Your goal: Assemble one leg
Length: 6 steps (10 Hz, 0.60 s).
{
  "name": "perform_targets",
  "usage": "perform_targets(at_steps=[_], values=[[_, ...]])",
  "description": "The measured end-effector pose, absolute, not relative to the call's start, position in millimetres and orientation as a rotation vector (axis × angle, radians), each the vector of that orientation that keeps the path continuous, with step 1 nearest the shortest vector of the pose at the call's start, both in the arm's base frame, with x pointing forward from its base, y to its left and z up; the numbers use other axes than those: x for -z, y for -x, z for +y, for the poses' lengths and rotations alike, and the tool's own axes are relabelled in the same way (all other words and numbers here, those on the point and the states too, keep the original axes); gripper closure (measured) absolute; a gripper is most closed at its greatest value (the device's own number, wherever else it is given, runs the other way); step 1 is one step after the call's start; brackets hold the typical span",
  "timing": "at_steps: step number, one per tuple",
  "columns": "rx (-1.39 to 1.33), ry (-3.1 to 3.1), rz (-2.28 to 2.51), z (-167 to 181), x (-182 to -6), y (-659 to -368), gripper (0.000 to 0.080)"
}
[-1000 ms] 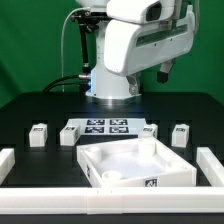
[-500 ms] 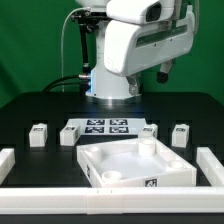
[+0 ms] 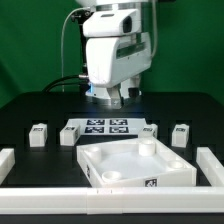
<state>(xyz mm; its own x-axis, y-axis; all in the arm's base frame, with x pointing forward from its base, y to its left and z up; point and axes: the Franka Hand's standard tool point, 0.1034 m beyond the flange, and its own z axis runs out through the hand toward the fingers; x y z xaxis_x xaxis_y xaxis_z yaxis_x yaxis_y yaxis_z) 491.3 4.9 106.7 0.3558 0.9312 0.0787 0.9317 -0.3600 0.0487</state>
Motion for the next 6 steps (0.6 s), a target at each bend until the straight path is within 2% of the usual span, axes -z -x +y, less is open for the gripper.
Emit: perform_targets(at_steps=[1, 6], values=[[0.176, 2.567, -1.832, 2.5, -94.3, -485.9, 0.0150], [0.142, 2.582, -1.784, 2.7, -95.4, -484.8, 0.0150]])
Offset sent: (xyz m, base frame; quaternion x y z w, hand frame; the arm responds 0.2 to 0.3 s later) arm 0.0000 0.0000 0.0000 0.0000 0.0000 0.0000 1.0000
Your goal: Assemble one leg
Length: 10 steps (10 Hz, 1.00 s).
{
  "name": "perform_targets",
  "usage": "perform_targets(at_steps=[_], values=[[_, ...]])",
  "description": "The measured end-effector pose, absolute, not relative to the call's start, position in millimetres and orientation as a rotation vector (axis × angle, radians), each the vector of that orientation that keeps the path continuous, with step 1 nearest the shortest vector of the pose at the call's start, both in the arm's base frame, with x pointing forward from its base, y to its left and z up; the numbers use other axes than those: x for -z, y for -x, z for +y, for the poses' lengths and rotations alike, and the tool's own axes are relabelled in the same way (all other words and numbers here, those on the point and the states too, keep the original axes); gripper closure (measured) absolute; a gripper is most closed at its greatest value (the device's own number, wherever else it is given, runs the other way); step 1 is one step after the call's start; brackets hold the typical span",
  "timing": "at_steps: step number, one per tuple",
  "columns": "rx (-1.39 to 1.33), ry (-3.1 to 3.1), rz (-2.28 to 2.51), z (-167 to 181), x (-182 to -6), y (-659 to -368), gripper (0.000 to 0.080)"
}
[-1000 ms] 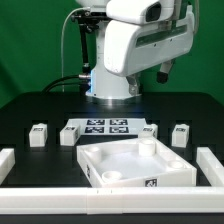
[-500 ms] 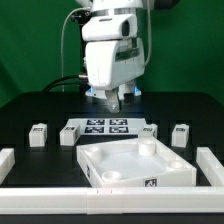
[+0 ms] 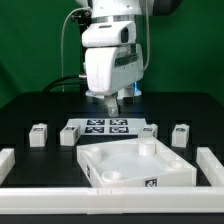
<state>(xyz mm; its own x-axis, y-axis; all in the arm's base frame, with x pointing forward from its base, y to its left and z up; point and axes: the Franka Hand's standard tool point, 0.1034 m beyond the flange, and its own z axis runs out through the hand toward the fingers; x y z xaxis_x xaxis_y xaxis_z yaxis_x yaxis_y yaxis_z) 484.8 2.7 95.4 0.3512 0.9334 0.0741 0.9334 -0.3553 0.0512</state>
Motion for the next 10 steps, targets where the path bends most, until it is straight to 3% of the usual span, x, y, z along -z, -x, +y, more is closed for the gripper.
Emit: perform_targets(at_steps=[1, 5, 9, 10], values=[[0.154, 2.486, -1.957, 2, -92.5, -486, 0.0150], [0.036, 2.185, -2.336, 10, -53.6, -479, 0.0150], [0.035, 2.196, -2.325, 10, -53.2, -479, 0.0150], [0.018, 2.129, -2.378, 12, -45.2, -476, 0.0150]])
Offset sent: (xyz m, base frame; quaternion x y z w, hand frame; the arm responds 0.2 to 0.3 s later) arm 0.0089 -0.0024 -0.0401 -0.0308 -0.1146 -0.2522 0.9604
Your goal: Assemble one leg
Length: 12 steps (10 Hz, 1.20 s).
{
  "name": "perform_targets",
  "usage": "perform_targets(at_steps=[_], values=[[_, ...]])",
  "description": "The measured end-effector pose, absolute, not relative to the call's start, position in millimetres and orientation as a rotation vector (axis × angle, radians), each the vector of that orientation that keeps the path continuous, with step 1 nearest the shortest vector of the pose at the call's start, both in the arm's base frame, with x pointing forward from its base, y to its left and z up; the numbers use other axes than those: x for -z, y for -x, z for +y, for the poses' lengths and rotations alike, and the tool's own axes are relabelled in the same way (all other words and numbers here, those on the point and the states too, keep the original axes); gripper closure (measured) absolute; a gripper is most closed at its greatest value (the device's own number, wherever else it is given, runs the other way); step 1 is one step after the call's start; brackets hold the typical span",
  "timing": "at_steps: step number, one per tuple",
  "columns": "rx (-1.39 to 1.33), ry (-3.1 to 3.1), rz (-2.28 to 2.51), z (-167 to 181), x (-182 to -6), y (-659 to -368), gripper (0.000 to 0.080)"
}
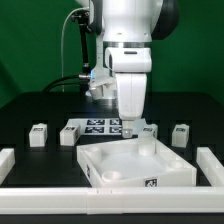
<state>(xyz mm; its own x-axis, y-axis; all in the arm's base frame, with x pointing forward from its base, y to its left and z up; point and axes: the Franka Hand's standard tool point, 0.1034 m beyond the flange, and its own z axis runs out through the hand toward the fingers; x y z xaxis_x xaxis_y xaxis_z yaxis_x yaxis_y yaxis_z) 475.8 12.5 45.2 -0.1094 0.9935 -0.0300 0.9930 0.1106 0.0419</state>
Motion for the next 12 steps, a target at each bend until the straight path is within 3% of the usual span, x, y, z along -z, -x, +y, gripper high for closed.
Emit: perform_targets(at_steps=[2, 6, 7, 8, 11, 12], values=[[0.022, -1.961, 2.420, 17, -19.2, -465, 0.0150], [0.034, -1.984, 2.415, 11, -10.6, -465, 0.0150], [0.034, -1.985, 2.415, 11, -10.6, -465, 0.0279], [0.034, -1.985, 2.415, 10, -10.5, -465, 0.0279], [0.034, -1.985, 2.415, 10, -10.5, -465, 0.0724], [0.033, -1.986, 2.414, 10, -10.6, -465, 0.0724]])
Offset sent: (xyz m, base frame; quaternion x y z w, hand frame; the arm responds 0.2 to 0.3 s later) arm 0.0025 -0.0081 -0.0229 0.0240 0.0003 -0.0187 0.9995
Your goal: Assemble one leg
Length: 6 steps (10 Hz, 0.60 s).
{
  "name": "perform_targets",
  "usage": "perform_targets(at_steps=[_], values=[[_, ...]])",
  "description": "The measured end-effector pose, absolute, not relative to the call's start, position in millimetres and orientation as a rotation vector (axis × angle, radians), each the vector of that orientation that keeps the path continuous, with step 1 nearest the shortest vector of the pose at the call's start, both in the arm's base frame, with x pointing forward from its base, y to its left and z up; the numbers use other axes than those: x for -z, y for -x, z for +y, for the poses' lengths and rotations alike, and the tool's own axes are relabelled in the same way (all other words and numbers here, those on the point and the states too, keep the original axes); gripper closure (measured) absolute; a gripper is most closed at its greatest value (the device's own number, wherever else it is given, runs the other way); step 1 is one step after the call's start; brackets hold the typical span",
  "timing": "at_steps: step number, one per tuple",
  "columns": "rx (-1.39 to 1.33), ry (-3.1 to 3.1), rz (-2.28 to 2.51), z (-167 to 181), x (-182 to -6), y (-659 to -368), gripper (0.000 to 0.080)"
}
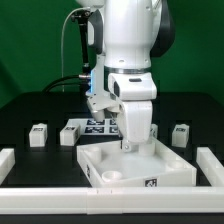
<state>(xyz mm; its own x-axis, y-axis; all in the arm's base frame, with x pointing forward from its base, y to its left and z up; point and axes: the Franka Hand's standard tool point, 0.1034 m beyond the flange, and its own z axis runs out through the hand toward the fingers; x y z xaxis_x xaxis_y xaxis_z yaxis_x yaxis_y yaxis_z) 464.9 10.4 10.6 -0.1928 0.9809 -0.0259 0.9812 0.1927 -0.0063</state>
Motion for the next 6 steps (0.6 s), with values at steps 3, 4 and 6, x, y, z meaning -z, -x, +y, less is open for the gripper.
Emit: perform_targets(at_steps=[3, 4, 6], values=[[0.034, -1.988, 2.412, 9.8, -10.6, -464.9, 0.0741], [0.034, -1.988, 2.412, 9.8, -10.6, -464.9, 0.0741], [0.034, -1.988, 2.412, 9.8, -10.6, -464.9, 0.0741]])
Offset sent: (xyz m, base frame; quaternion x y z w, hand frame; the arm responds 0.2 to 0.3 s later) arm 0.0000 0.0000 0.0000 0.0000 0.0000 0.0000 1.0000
